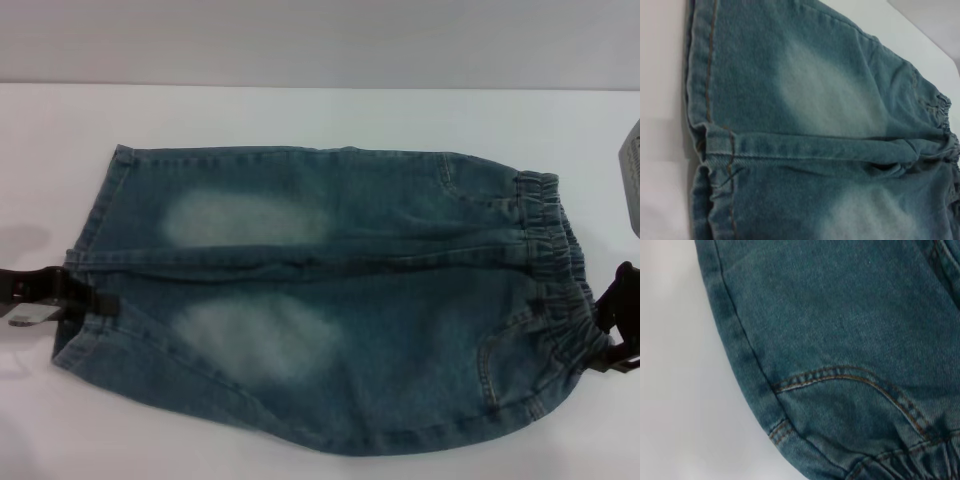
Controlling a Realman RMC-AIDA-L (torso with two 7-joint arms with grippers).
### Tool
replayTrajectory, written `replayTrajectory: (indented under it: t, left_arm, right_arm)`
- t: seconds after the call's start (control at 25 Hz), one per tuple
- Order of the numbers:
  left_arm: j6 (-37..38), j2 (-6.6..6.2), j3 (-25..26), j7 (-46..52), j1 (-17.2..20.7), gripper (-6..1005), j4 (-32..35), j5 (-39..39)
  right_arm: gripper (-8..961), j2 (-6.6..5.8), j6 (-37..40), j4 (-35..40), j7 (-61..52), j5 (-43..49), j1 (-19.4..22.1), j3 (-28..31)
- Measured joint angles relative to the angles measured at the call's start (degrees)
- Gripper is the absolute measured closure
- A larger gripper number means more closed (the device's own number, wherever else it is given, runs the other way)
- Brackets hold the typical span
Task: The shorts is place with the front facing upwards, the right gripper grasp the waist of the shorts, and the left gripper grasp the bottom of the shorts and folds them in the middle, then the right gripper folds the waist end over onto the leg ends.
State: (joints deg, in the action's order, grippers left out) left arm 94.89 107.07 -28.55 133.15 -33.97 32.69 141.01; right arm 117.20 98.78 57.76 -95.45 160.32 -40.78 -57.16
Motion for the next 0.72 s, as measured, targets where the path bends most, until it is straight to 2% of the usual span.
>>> replayTrajectory:
  t: [0.08,0.48,0.64,0.72]
  left_arm:
    - [-0.1,-0.12,0.2,0.0,-0.2,986,0.0,-0.1]
    - [-1.1,-0.96,3.2,0.6,-1.5,986,0.0,-0.2]
    - [-3.1,-1.04,3.7,0.8,-1.8,986,1.2,-0.2]
    - [-4.5,-0.89,3.7,0.8,-1.8,986,1.8,-0.2]
  right_arm:
    - [630,0.03,0.0,0.0,0.0,0.0,0.0,0.0]
    - [831,-0.06,-0.6,-0.1,0.1,-0.7,0.7,1.0]
    - [948,-0.58,-0.8,-0.2,0.1,-4.2,1.7,5.2]
    - [948,-1.08,-0.7,-0.5,-0.2,-7.4,2.3,9.8]
